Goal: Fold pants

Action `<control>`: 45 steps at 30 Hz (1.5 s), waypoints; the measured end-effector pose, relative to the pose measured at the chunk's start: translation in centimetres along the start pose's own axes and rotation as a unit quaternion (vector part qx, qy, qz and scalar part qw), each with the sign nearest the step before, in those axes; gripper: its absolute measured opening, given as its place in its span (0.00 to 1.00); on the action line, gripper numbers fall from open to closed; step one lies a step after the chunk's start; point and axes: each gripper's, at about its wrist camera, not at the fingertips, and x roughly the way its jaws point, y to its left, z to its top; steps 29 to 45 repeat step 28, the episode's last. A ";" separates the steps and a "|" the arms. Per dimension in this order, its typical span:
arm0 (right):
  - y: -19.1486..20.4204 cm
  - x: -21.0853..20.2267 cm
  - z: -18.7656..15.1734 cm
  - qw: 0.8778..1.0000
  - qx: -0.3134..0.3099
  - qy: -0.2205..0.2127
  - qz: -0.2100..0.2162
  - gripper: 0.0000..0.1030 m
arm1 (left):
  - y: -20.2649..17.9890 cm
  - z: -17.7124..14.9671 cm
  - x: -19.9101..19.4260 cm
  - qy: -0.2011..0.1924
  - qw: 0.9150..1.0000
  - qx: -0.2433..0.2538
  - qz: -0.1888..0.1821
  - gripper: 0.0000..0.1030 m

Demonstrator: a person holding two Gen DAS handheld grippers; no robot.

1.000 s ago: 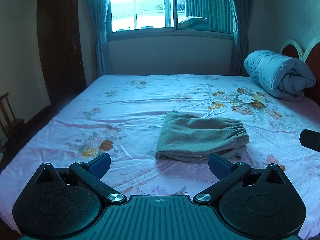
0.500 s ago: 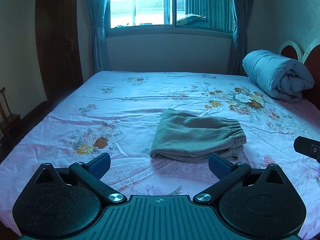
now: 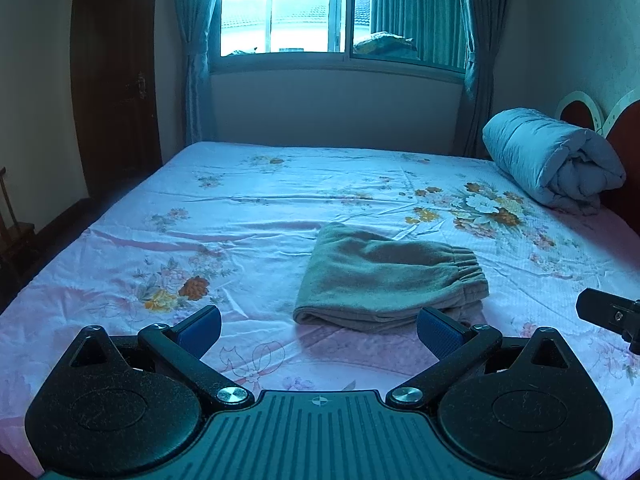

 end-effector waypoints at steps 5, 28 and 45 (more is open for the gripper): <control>-0.1 0.1 0.0 1.000 0.001 0.002 0.001 0.94 | -0.3 0.3 0.5 0.003 1.000 0.002 -0.002 1.00; -0.8 2.3 -0.1 1.000 0.008 0.021 0.003 0.94 | -2.9 0.8 2.4 -0.011 0.999 0.027 -0.026 0.99; -0.8 2.3 -0.1 1.000 0.008 0.021 0.003 0.94 | -2.9 0.8 2.4 -0.011 0.999 0.027 -0.026 0.99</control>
